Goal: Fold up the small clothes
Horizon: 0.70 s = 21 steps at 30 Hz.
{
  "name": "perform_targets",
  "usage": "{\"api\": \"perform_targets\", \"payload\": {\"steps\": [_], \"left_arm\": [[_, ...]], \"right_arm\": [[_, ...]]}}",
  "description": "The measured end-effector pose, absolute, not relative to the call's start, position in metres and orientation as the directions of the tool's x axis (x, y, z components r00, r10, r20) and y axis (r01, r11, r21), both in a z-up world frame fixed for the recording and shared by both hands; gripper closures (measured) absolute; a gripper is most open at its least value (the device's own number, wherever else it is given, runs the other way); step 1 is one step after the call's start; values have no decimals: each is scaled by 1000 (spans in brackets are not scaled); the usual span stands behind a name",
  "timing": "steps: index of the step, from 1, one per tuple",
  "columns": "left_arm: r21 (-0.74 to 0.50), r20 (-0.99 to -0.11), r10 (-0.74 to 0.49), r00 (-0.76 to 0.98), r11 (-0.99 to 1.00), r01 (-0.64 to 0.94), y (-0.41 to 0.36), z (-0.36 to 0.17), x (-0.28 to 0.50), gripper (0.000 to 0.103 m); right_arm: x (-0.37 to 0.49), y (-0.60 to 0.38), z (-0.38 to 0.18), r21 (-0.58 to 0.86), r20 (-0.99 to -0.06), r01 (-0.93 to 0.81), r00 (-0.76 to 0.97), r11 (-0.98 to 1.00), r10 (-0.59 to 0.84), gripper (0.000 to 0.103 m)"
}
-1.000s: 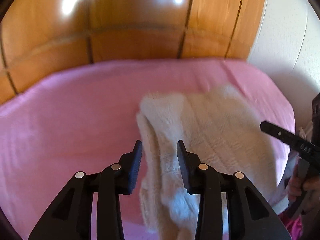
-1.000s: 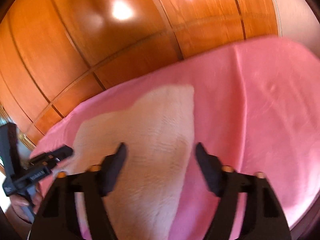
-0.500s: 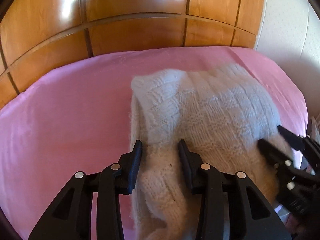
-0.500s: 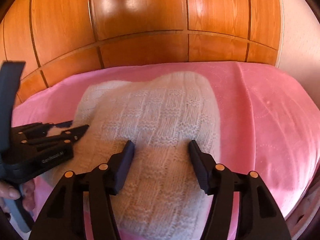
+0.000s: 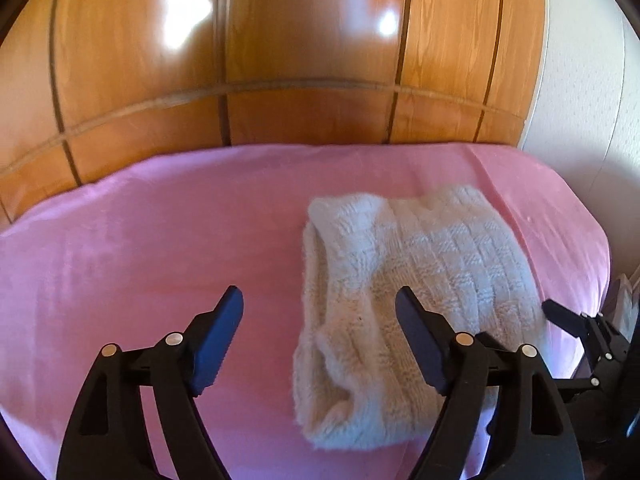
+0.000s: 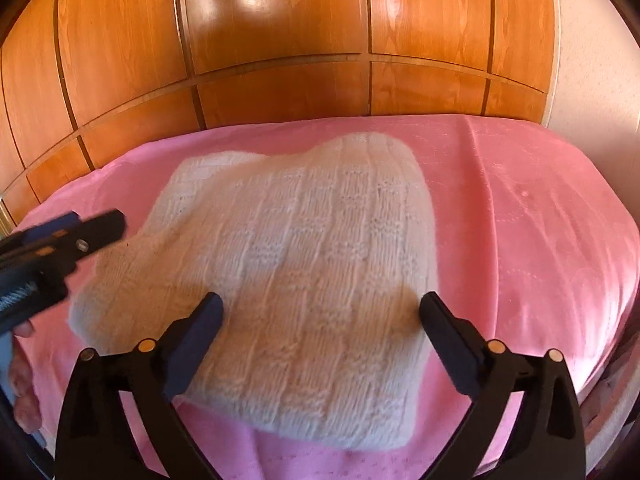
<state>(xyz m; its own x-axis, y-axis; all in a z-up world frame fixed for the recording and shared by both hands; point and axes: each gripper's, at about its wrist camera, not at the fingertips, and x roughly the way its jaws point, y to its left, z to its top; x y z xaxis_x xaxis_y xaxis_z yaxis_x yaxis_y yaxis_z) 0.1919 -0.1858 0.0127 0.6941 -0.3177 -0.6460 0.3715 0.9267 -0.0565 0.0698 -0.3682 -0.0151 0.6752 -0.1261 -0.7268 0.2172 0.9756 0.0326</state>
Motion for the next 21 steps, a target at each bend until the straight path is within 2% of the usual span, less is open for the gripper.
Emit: {"api": "perform_targets", "payload": {"steps": [2,6,13,16,21], "left_arm": [[-52,-641,-313,701,929,367,-182,18,185,18],[-43,-619,-298,726,937,347,-175,22,173,14],[-41,-607,-296,738,939,342,-171,25,155,13],[-38,-591,-299,749,938,345,-170,28,147,6],[-31,-592,-285,754,943,331,-167,28,140,4]], "right_arm": [[65,-368,-13,40,-729,245,670,969,-139,3],[56,-367,-5,37,-724,306,665,951,-186,3],[36,-357,21,-28,-660,351,697,936,-282,2],[28,-350,29,-53,-628,360,713,931,-311,2],[19,-345,30,-60,-624,375,709,925,-328,2]]}}
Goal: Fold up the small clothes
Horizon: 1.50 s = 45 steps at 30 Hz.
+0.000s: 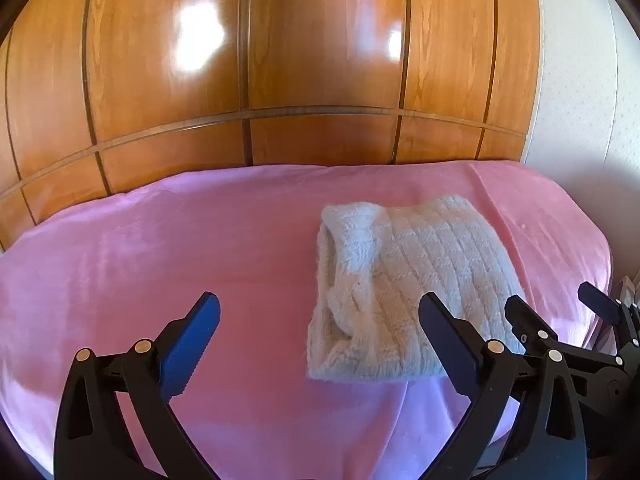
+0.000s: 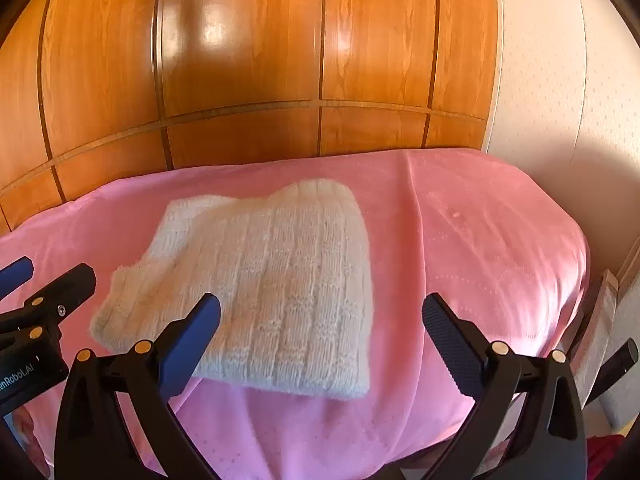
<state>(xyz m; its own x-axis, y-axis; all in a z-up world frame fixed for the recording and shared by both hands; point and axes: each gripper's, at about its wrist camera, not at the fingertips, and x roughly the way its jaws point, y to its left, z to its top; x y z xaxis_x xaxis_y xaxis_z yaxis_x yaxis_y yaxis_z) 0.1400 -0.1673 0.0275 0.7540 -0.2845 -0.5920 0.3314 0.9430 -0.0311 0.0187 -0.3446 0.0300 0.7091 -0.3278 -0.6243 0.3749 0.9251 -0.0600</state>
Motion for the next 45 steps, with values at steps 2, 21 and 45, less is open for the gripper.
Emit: {"api": "perform_targets", "payload": {"steps": [2,21,45], "left_arm": [[-37,-590,-286,755,944,328,-165,28,138,4],[-30,-573,-273,772,949,314,-161,31,129,4],[-17,-562,-251,788,956,292,-155,37,129,4]], "right_arm": [[16,-342,29,-57,-630,373,706,926,-323,2],[11,-347,30,-4,-627,387,717,922,-304,2],[15,-343,34,1,-610,368,737,930,-291,2]]}}
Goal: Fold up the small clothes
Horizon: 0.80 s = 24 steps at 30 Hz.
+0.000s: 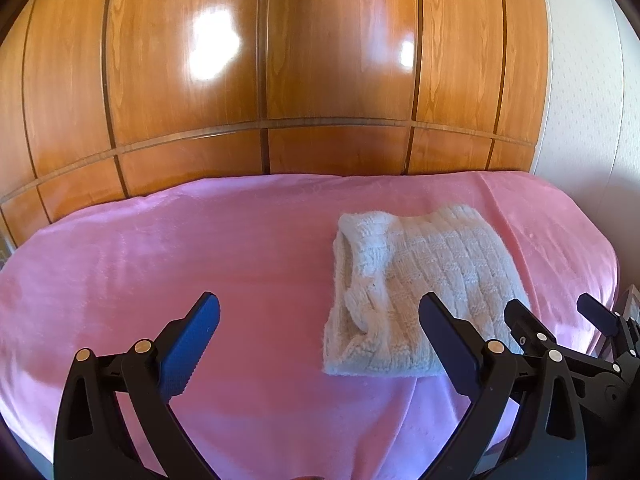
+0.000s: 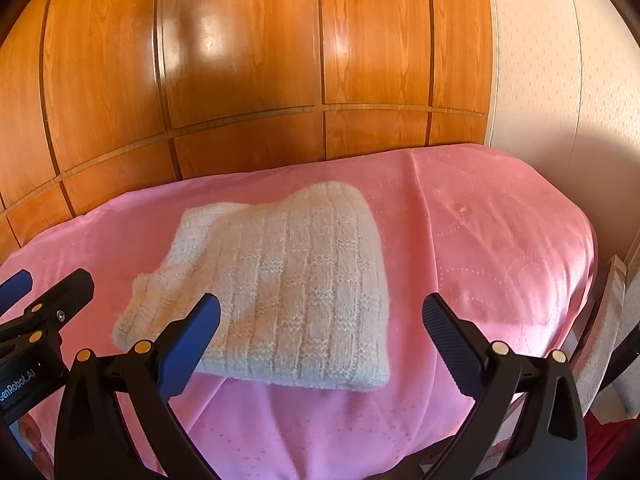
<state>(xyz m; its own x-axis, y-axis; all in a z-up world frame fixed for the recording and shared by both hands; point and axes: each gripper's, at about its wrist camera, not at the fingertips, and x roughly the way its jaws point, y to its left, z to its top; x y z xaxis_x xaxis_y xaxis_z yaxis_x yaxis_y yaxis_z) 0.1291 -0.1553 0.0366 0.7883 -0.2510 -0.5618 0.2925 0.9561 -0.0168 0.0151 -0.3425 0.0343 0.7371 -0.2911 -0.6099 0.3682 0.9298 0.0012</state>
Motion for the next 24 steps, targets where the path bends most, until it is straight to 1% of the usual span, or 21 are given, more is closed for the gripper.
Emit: {"api": "perform_targets", "payload": {"steps": [15,24], "left_arm": [[-28,-562,-267,783,952,305,-154,38,128,4],[-20,-561,-257,787,955,297,-158,36,127,4]], "right_arm": [[14,-341,34,6,-612,365,737,931,-285,2],[17,-342,31,6,-620,361,733,933,-280,2]]}}
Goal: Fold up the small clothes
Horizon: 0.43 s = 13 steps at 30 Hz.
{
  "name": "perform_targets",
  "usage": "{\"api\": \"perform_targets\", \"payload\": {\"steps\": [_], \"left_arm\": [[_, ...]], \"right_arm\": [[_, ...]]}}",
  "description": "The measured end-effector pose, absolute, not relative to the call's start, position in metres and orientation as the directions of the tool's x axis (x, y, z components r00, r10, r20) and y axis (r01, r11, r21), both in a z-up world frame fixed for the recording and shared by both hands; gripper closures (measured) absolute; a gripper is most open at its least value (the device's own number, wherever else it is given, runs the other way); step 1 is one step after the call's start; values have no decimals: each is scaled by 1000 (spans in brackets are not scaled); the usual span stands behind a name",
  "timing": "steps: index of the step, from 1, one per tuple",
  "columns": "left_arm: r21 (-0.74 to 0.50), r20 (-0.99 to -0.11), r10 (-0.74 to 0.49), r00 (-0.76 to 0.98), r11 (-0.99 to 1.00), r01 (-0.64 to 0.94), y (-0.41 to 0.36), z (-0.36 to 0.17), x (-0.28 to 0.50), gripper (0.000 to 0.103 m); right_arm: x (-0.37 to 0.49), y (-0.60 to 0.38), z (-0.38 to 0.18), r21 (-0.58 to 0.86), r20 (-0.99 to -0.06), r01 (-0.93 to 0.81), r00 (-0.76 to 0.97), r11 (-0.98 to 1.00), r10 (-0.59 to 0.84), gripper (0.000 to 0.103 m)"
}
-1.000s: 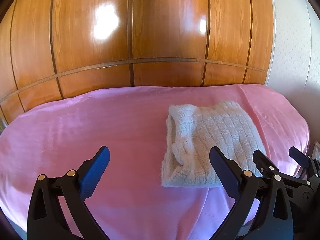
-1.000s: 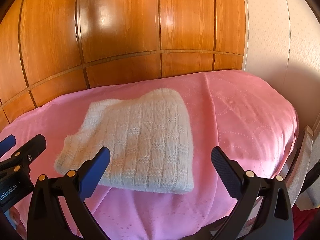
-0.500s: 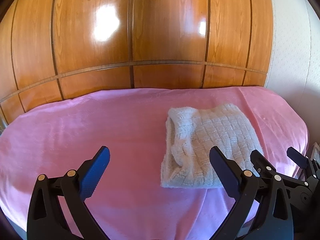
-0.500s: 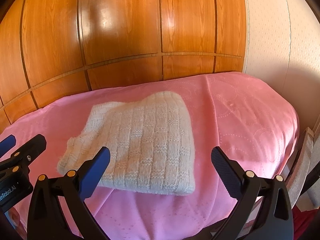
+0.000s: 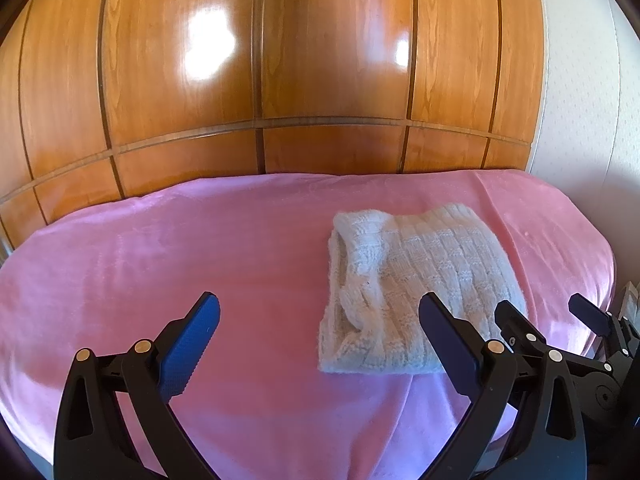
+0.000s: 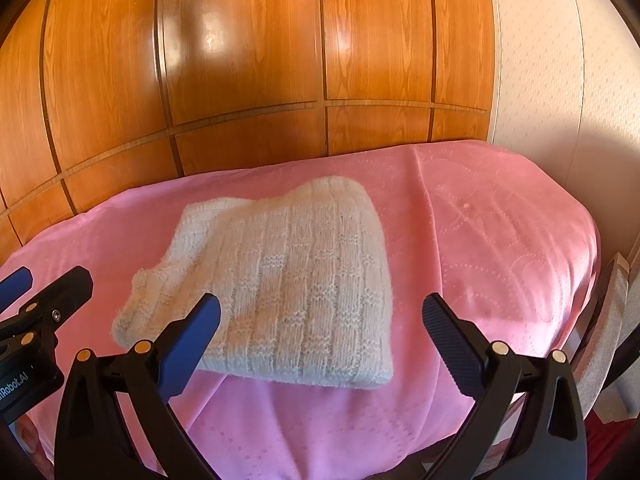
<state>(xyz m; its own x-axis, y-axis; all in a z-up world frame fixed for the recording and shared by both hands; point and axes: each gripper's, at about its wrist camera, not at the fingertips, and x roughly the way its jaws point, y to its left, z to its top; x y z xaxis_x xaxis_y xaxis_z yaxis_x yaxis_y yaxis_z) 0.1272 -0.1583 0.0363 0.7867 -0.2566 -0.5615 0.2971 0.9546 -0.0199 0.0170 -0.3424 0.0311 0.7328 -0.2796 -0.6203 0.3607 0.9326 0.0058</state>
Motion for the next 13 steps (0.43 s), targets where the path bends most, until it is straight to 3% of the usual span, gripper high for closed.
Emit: {"api": "perform_targets", "payload": {"steps": [9,13], "left_arm": [[-50,-601,-231,765,966,252,-151,27,138,4],[-43,-617,-201,760,974,223,-144,19,144,4]], "right_arm": [[21,-354,32,26,-620,358,738,933,-266,2],[37,-407,34,59,-621,465,710,883,-333,2]]}}
